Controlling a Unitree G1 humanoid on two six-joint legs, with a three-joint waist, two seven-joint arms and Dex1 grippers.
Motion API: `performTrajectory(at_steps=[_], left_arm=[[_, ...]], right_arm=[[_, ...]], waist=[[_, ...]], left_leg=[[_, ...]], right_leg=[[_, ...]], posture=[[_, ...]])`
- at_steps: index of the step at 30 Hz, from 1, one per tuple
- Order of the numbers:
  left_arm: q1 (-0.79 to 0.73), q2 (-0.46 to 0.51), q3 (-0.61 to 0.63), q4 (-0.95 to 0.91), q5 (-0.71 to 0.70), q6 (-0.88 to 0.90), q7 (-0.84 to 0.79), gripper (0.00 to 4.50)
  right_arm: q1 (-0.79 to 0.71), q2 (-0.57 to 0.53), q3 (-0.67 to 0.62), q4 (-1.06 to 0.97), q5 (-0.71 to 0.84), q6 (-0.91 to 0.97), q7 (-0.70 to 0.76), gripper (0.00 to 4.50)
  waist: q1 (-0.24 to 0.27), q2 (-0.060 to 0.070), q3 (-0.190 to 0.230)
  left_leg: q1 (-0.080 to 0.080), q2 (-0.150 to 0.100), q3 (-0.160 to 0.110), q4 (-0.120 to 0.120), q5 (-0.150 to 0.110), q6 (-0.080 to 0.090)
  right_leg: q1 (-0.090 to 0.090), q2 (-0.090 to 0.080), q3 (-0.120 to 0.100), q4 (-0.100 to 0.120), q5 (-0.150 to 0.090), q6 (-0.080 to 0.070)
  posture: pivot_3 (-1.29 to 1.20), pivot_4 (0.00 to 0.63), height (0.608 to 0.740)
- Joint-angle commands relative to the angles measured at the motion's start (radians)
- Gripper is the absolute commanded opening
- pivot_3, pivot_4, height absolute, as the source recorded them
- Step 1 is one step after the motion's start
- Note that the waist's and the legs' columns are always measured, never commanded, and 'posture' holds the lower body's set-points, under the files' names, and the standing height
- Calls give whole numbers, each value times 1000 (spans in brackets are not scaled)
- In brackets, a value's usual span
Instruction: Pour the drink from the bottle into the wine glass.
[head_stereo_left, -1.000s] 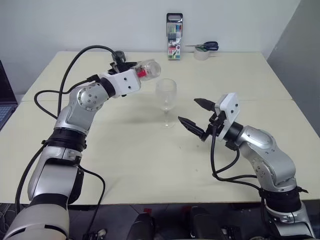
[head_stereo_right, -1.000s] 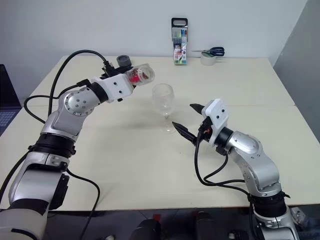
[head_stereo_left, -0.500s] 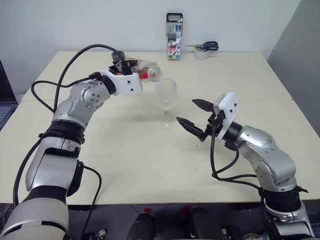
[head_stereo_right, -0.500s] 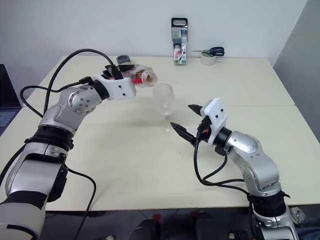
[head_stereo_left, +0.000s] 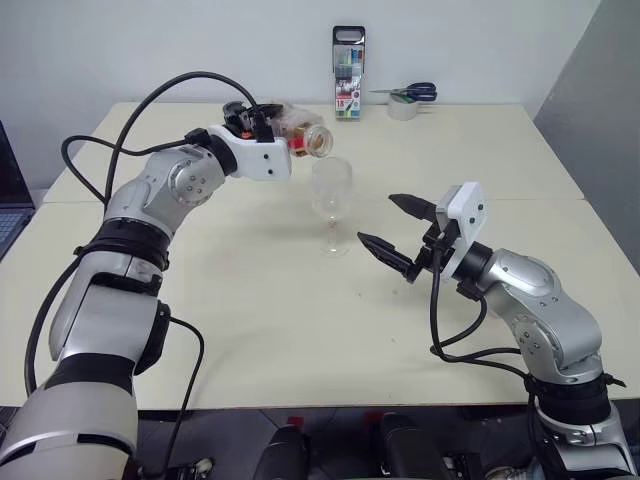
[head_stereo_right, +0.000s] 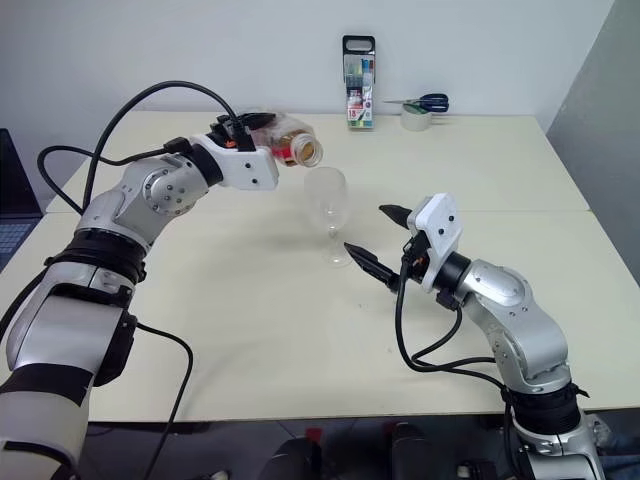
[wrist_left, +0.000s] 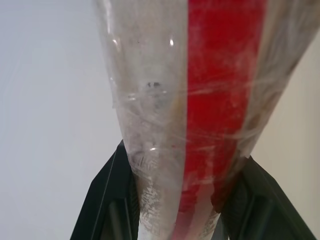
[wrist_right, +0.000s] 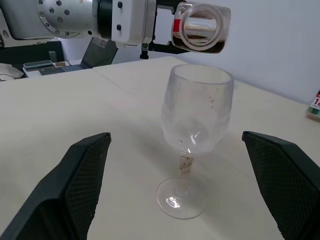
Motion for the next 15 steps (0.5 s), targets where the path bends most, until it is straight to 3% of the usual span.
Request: performTrajectory(at_steps=[1, 15], left_arm=[[-61, 12, -3, 5, 17, -22, 52, 1667], [-114, 29, -43, 77, 82, -52, 132, 1667]], right_arm=[[-4, -6, -26, -55, 21, -18, 0, 4500], [-1, -7, -17, -62, 21, -12, -7, 4500]], waist=[[0, 0, 0], [0, 0, 0]], left_leg=[[0, 0, 0, 0, 0, 0], [0, 0, 0, 0, 0, 0]], right_leg=[[0, 0, 0, 0, 0, 0], [0, 0, 0, 0, 0, 0]], posture=[[0, 150, 740], [0, 150, 740]])
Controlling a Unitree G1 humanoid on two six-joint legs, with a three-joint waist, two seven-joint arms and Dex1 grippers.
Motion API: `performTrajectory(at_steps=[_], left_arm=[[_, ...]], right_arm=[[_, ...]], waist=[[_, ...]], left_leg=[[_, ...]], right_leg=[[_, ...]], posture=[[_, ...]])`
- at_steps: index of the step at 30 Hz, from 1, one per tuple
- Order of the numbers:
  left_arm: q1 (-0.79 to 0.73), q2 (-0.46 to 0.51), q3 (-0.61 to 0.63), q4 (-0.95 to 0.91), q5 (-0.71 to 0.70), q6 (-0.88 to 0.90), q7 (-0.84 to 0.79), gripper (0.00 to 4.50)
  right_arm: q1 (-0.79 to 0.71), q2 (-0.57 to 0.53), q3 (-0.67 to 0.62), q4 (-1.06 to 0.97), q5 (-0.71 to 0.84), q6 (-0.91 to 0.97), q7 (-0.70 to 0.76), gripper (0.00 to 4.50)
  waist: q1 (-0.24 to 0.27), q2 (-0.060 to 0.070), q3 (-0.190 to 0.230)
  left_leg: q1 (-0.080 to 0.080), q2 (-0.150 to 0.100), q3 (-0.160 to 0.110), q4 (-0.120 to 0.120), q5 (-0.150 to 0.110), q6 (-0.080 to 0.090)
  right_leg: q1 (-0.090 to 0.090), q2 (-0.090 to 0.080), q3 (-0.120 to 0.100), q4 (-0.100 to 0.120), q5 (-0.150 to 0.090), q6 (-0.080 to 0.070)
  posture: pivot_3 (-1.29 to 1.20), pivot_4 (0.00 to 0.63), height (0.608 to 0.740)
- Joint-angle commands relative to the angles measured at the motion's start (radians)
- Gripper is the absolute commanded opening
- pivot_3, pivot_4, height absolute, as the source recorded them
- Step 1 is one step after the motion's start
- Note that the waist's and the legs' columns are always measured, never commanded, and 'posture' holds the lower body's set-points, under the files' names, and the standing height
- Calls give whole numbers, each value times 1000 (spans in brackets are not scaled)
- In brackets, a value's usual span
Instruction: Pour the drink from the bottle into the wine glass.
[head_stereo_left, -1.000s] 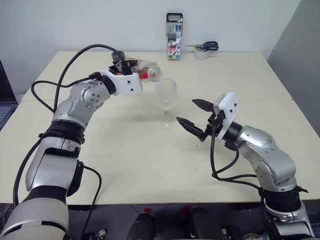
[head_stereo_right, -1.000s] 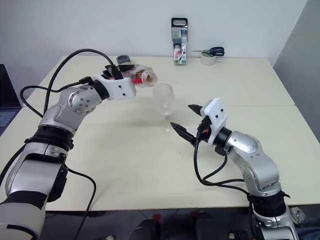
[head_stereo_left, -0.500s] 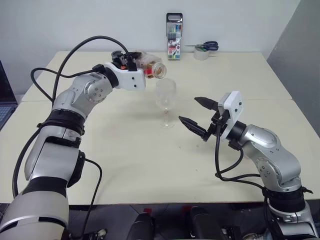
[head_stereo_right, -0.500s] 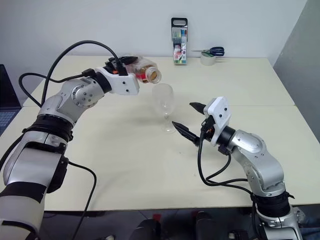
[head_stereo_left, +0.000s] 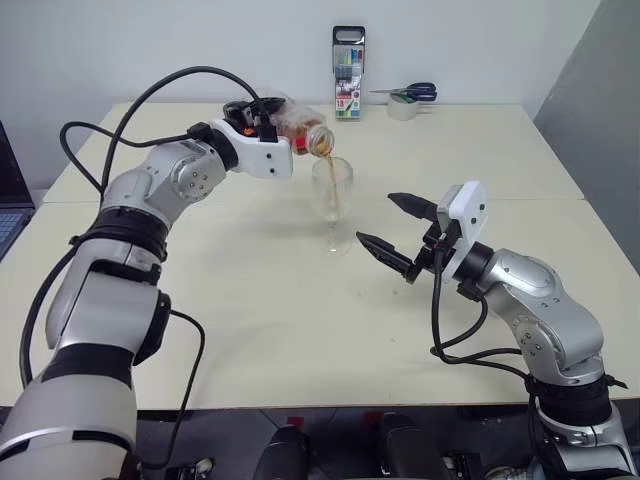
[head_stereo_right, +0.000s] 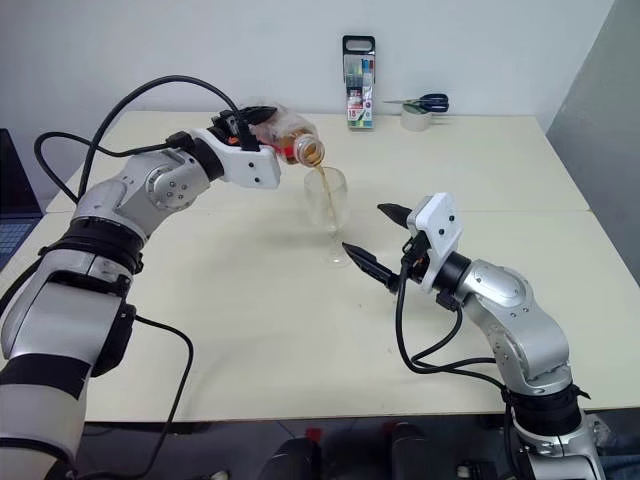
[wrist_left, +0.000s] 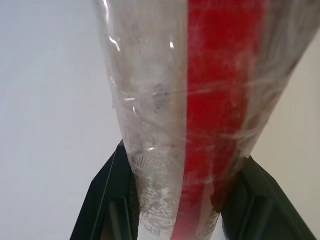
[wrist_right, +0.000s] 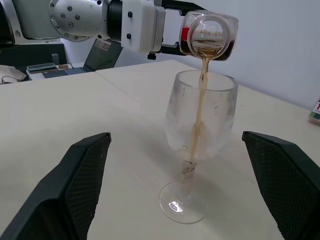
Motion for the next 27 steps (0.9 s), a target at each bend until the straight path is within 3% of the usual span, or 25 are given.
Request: performTrajectory(at_steps=[1, 27], left_arm=[[-54, 24, 4, -3, 4, -12, 41, 1667], [-104, 25, -32, 51, 43, -23, 103, 1667]], right_arm=[[-2, -6, -17, -48, 13, -12, -4, 4500], [40, 3, 4, -66, 16, -16, -14, 4500]], waist=[[0, 0, 0], [0, 0, 0]], left_leg=[[0, 0, 0, 0, 0, 0], [0, 0, 0, 1, 0, 0]], right_leg=[[0, 0, 0, 0, 0, 0], [0, 0, 0, 1, 0, 0]], posture=[[0, 150, 740], [0, 150, 740]])
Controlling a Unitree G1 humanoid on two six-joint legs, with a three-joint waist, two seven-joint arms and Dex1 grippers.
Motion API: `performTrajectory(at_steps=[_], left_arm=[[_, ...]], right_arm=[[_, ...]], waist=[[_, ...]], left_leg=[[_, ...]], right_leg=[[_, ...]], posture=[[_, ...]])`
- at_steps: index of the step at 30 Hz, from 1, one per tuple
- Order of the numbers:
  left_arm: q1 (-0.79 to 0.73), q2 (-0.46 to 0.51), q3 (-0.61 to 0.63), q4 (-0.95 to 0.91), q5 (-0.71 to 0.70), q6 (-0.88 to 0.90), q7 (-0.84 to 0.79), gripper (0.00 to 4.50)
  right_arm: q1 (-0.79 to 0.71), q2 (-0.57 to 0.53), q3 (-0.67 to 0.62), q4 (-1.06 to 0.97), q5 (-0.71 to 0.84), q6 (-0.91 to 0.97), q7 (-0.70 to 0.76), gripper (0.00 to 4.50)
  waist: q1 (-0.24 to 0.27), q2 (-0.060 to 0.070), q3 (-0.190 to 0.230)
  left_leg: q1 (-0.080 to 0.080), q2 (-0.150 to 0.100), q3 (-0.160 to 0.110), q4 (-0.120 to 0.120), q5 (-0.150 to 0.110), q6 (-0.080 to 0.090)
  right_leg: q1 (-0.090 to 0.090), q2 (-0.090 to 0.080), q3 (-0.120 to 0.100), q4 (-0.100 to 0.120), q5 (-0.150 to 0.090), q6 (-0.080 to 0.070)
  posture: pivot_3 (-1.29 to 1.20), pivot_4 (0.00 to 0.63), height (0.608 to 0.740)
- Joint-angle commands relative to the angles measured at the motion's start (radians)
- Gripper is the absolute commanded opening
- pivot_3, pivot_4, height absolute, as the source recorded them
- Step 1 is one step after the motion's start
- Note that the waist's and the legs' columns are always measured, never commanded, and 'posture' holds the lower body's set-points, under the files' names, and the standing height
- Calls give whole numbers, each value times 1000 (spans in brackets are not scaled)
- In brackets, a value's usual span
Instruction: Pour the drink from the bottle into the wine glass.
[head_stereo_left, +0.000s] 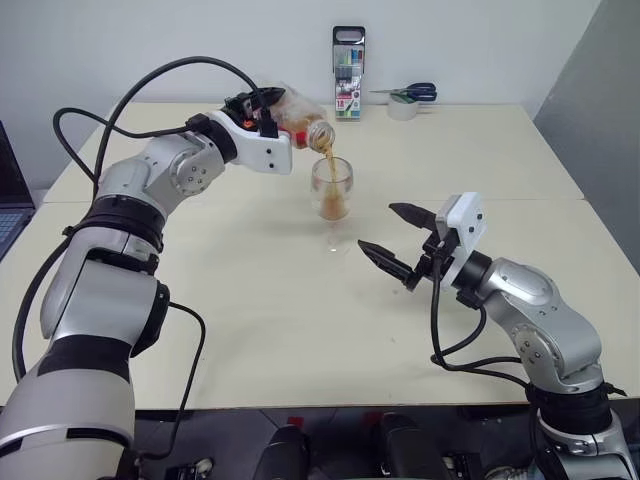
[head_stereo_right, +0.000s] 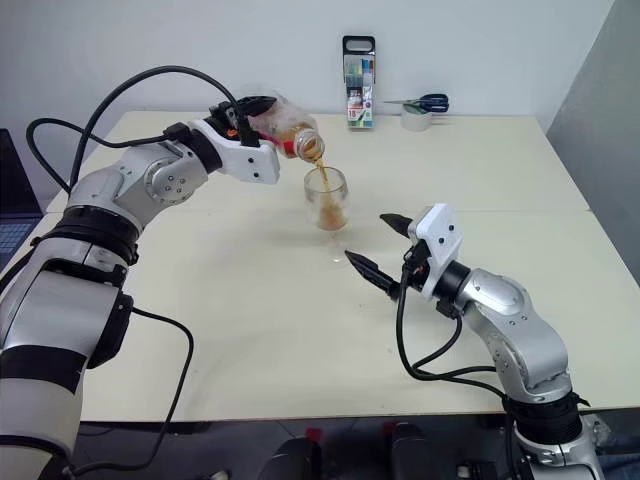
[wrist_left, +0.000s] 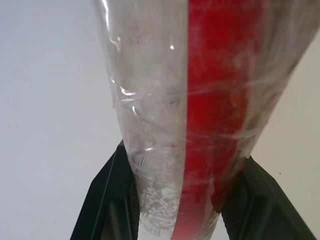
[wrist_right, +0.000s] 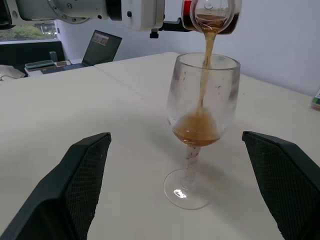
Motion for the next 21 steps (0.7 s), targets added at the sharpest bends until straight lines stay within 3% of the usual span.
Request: performTrajectory(at_steps=[1, 21], left_arm=[[-55, 20, 7, 5, -3, 1, 31, 1667], [-91, 15, -17, 42, 14, 0, 62, 1667]], right_arm=[[-7, 2, -4, -57, 15, -11, -2, 4500], [-5, 2, 4, -71, 18, -2, -10, 4500]], waist=[[0, 0, 0], [0, 0, 0]], left_leg=[[0, 0, 0, 0, 0, 0], [-3, 0, -1, 7, 0, 0]], right_leg=[[0, 0, 0, 0, 0, 0], [0, 0, 0, 1, 0, 0]], posture=[[0, 150, 740], [0, 150, 740]])
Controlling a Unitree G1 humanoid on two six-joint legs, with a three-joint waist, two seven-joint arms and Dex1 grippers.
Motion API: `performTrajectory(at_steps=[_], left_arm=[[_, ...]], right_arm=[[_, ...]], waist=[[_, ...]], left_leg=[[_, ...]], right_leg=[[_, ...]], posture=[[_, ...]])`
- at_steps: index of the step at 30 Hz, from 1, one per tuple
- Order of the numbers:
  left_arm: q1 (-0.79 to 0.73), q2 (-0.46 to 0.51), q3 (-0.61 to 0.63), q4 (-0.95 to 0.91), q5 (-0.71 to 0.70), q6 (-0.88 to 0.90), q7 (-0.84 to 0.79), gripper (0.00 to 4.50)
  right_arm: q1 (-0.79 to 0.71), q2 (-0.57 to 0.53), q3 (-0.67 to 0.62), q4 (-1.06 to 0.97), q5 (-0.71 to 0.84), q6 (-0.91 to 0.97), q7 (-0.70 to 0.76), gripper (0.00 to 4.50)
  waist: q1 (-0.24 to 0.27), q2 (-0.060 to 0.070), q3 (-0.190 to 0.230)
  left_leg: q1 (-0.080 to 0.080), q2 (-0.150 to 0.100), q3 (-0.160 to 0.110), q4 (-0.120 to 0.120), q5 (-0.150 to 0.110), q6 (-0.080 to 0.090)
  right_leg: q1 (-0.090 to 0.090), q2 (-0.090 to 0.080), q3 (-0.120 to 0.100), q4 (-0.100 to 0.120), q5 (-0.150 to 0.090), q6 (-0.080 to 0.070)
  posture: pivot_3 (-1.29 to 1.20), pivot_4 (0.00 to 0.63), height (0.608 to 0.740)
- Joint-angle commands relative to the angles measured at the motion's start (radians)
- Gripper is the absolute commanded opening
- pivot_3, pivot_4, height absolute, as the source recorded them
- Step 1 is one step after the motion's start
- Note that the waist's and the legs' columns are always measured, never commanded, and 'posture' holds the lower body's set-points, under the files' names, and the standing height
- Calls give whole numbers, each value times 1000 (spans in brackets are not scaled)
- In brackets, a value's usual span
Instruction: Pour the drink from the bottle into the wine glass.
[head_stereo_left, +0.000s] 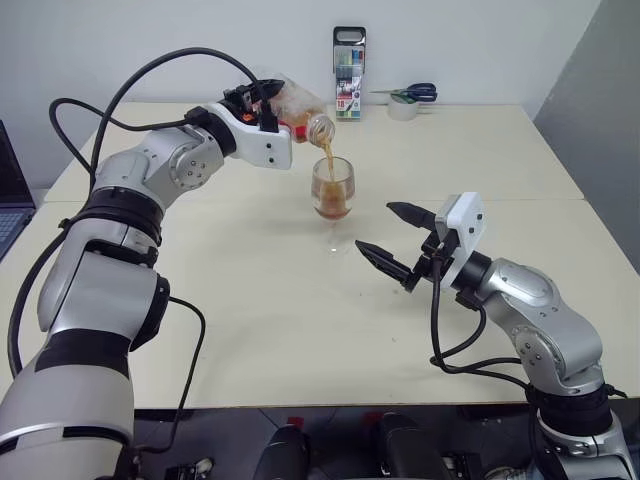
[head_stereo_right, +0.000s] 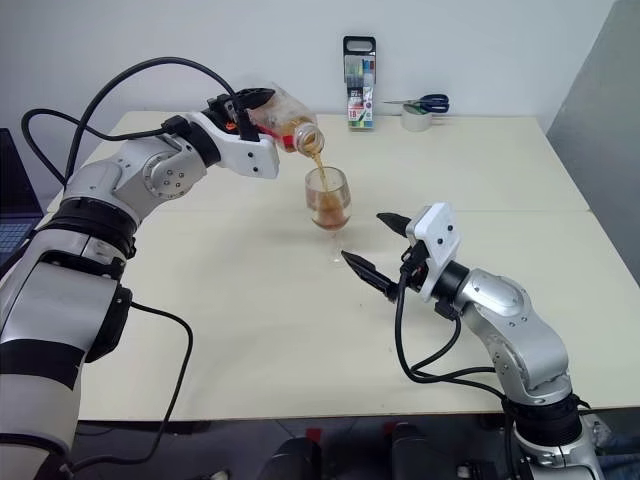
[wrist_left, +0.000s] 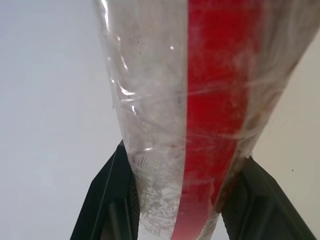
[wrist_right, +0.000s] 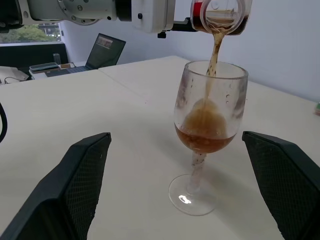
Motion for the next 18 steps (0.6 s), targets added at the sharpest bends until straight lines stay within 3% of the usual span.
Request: performTrajectory(at_steps=[1, 18], left_arm=[[-50, 16, 7, -1, -7, 0, 23, 1667], [-66, 14, -8, 17, -5, -1, 33, 1667]], right_arm=[[-4, 1, 2, -55, 10, -7, -5, 4500], [-4, 4, 9, -58, 9, -2, -11, 4500]], waist=[[0, 0, 0], [0, 0, 0]], left_leg=[[0, 0, 0, 0, 0, 0], [-1, 0, -1, 1, 0, 0]], right_leg=[[0, 0, 0, 0, 0, 0], [0, 0, 0, 0, 0, 0]], posture=[[0, 150, 740], [0, 150, 740]])
